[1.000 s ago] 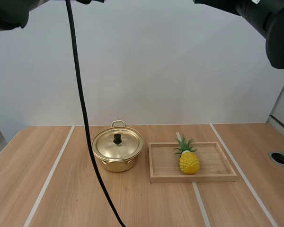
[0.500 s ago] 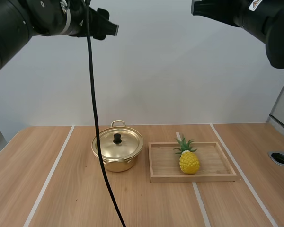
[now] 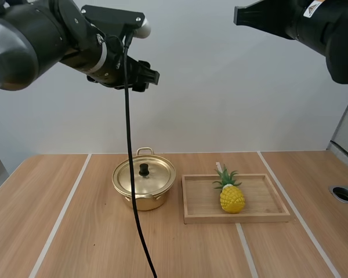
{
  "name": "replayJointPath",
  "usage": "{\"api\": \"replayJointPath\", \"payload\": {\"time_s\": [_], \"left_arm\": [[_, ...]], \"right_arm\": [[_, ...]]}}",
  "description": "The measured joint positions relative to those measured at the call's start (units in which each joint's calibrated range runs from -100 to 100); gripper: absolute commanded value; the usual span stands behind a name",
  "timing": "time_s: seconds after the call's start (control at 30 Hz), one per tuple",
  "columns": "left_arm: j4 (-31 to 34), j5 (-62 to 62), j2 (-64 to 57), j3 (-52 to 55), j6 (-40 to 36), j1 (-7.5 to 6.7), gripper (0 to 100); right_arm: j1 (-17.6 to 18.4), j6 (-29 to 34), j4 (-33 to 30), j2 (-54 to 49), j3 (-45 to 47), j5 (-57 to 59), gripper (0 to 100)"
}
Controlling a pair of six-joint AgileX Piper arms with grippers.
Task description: Open the pot, put the pineapple inside, and close it
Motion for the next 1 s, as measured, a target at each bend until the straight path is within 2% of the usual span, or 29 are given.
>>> {"api": "replayJointPath", "payload": {"time_s": [0.5,0.8,1.0], "left_arm": [[-2.0,1.1,6.4,13.0,2.3,0.00,100],[-7.4,0.6,10.6,15.9,4.8,0.00,100],[-8.2,0.4,12.9,16.0,5.6,0.00,100]], "right_arm": [[0.0,0.0,0.1,0.0,0.0,2.4,0],[0.0,0.0,0.2,0.0,0.0,3.0,0],[0.0,0.0,0.2,0.0,0.0,3.0,0]]}}
